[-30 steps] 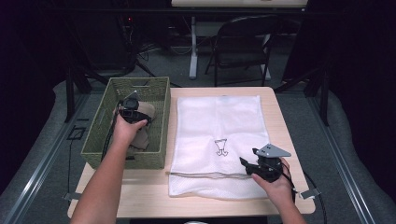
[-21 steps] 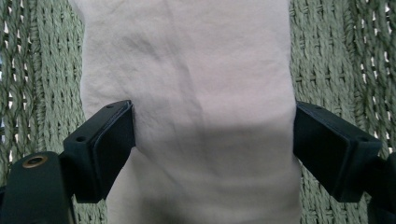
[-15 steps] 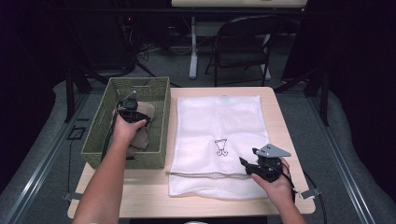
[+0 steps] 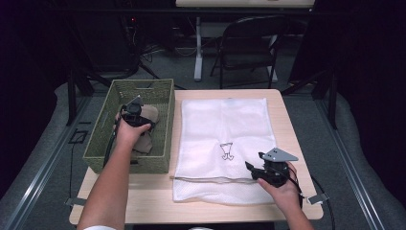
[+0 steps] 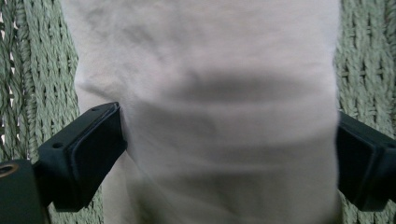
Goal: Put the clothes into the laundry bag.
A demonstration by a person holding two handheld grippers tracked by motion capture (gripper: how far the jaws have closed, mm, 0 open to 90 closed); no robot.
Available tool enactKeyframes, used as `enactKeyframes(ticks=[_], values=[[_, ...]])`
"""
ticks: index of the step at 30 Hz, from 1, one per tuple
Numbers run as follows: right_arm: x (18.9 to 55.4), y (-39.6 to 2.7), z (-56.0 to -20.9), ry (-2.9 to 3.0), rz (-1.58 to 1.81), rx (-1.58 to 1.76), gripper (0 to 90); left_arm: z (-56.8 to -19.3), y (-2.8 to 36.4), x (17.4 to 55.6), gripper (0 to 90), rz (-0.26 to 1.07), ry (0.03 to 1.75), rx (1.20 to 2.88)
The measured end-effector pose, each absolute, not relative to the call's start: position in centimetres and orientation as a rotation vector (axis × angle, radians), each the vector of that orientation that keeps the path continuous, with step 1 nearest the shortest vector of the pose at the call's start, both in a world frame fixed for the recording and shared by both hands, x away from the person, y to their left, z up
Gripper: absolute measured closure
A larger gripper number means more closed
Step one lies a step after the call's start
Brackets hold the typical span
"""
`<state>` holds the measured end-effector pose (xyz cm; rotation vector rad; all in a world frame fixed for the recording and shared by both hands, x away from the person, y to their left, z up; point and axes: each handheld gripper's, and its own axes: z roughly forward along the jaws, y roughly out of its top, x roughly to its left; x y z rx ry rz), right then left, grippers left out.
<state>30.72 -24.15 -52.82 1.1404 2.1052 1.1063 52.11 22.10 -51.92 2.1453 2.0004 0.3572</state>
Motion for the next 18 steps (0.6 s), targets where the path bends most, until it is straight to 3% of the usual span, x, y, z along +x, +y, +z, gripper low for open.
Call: enactKeyframes(ticks=[7,18], values=[[30.7,-24.2,-52.8,2.107,1.113,1.143,35.4,-52.4,22.6,52.1,0.0,0.337,1.994,2.144],[30.7,-24.2,-52.9,2.103,1.114,1.147,35.3,-53.1,23.1,52.0,0.0,0.318,1.985,2.124]])
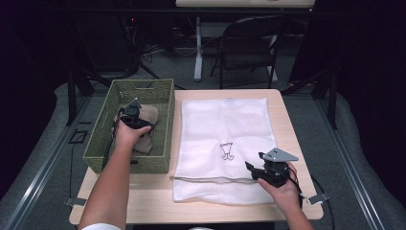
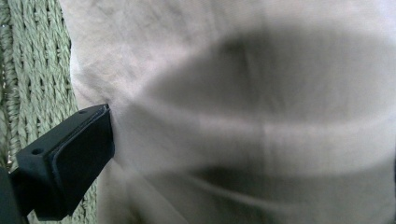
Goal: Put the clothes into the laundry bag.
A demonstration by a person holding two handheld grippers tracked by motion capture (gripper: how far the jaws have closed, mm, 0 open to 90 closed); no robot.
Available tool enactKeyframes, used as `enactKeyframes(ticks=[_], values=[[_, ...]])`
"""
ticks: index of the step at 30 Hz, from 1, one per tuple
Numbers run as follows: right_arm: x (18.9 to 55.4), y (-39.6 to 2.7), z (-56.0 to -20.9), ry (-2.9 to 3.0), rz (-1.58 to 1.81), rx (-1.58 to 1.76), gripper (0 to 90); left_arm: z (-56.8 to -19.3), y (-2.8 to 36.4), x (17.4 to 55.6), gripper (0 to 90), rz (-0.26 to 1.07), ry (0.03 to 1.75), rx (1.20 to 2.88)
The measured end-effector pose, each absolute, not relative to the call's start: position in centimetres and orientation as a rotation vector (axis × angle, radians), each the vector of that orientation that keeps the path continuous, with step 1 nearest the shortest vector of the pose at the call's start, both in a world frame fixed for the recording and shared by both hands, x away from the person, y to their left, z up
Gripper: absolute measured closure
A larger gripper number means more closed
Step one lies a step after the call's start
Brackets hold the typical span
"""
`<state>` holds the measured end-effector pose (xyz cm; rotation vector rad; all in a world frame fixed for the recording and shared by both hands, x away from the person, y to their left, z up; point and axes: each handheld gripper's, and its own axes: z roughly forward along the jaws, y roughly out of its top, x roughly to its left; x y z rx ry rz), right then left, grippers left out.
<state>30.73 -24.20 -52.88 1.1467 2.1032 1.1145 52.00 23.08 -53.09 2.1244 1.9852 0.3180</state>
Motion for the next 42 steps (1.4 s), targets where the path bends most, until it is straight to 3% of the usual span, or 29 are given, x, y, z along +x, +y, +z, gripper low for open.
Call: enactKeyframes(ticks=[11,31,42], values=[[30.69,-24.14,-52.9,2.101,1.113,1.148,35.3,-53.57,22.8,51.89,0.0,0.382,1.962,2.162],[30.68,-24.18,-52.95,2.109,1.113,1.143,35.4,-54.0,23.33,52.02,0.0,0.324,1.978,2.14],[30.66,-24.16,-52.97,2.111,1.113,1.146,35.5,-53.83,23.63,51.97,5.5,0.318,1.983,2.122]])
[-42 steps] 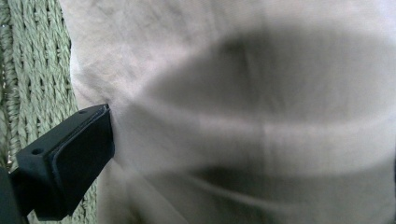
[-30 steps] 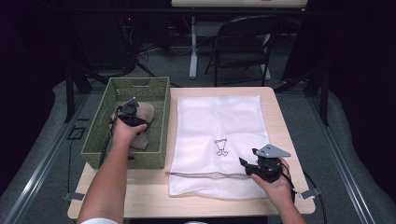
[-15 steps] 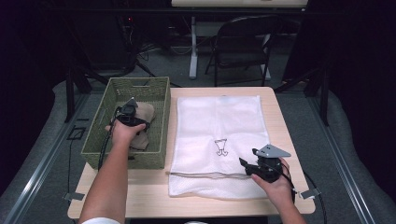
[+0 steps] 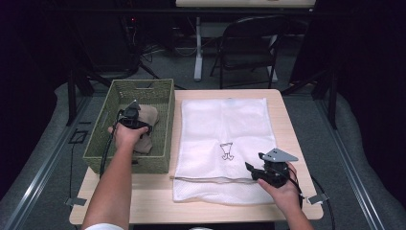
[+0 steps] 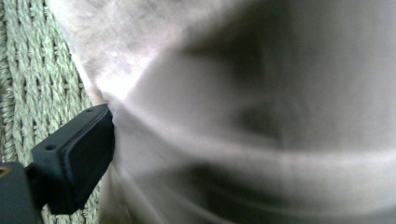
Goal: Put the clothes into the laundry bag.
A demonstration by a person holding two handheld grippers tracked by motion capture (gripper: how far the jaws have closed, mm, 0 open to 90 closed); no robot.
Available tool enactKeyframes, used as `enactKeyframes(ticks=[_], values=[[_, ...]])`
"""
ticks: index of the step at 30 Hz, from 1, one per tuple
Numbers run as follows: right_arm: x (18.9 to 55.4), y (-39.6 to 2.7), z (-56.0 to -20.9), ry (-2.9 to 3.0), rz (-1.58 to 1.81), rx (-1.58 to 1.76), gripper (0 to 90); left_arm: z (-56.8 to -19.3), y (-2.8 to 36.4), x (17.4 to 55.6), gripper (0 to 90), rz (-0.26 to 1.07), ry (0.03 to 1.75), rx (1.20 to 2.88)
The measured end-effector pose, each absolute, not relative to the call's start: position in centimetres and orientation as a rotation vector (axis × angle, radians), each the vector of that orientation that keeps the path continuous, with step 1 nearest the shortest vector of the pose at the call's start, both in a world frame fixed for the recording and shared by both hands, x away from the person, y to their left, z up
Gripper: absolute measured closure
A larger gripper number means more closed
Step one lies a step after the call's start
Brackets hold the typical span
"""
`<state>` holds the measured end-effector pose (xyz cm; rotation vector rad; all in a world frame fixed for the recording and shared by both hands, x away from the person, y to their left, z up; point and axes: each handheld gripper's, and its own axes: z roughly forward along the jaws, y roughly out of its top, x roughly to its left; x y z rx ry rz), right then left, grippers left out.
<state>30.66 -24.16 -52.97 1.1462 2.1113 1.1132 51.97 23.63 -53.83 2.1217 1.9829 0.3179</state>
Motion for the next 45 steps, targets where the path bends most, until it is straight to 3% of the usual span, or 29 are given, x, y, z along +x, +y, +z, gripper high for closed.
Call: enactKeyframes(ticks=[19,28,45], values=[[30.7,-24.2,-53.0,2.106,1.115,1.14,35.9,-52.6,24.9,51.5,37.6,0.27,1.949,2.102],[30.7,-24.2,-53.0,2.105,1.117,1.138,36.2,-52.1,25.1,51.2,43.8,0.268,1.932,2.093],[30.7,-24.2,-53.0,2.1,1.115,1.131,36.7,-50.3,25.1,50.8,45.9,0.292,1.87,2.084]])
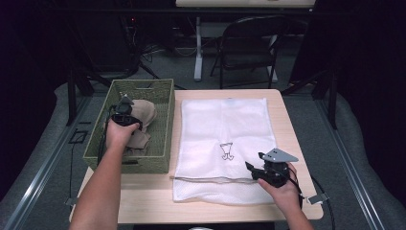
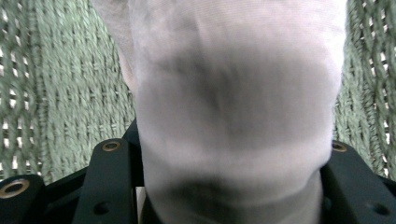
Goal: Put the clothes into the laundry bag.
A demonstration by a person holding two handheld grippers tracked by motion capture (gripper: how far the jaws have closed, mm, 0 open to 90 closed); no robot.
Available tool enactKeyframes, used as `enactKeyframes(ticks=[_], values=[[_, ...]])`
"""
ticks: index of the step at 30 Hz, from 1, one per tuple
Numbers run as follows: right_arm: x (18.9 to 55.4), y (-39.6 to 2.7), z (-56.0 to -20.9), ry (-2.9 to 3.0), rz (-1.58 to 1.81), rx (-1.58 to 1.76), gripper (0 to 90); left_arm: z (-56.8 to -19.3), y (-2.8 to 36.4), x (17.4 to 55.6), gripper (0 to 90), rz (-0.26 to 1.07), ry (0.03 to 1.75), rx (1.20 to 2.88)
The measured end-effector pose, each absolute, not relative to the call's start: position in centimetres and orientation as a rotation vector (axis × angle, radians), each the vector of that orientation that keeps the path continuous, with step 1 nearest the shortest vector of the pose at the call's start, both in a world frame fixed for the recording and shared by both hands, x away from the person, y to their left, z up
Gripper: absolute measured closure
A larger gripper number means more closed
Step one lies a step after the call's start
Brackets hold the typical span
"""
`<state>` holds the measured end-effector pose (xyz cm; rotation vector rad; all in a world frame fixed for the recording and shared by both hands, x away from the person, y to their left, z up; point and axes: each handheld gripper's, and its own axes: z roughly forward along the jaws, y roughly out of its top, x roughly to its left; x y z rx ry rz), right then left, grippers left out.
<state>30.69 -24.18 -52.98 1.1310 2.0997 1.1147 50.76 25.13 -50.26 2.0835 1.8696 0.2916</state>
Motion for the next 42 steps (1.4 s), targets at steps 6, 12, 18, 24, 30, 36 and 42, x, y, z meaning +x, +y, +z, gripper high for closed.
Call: enactKeyframes(ticks=[6,12,18,24,30,36,42], values=[[30.7,-24.2,-52.9,2.104,1.111,1.13,38.4,-48.4,25.1,50.5,46.3,0.348,1.834,2.089],[30.8,-24.3,-52.8,2.101,1.112,1.123,40.0,-46.9,24.8,50.2,46.4,0.375,1.799,2.099],[30.8,-24.1,-52.7,2.112,1.128,1.096,42.2,-45.1,24.3,49.9,46.4,0.384,1.766,2.1],[30.8,-23.9,-52.6,2.125,1.115,1.061,42.4,-43.9,23.7,49.6,46.4,0.409,1.74,2.113],[30.8,-23.9,-52.7,2.125,1.116,1.079,44.3,-43.7,23.7,49.4,46.4,0.409,1.743,2.118],[31.2,-24.0,-52.8,2.174,1.127,1.127,48.1,-43.6,23.9,49.3,46.4,0.401,1.746,2.115],[31.7,-23.5,-51.7,2.192,1.126,1.114,50.1,-43.0,24.0,48.8,46.4,0.397,1.725,2.109]])
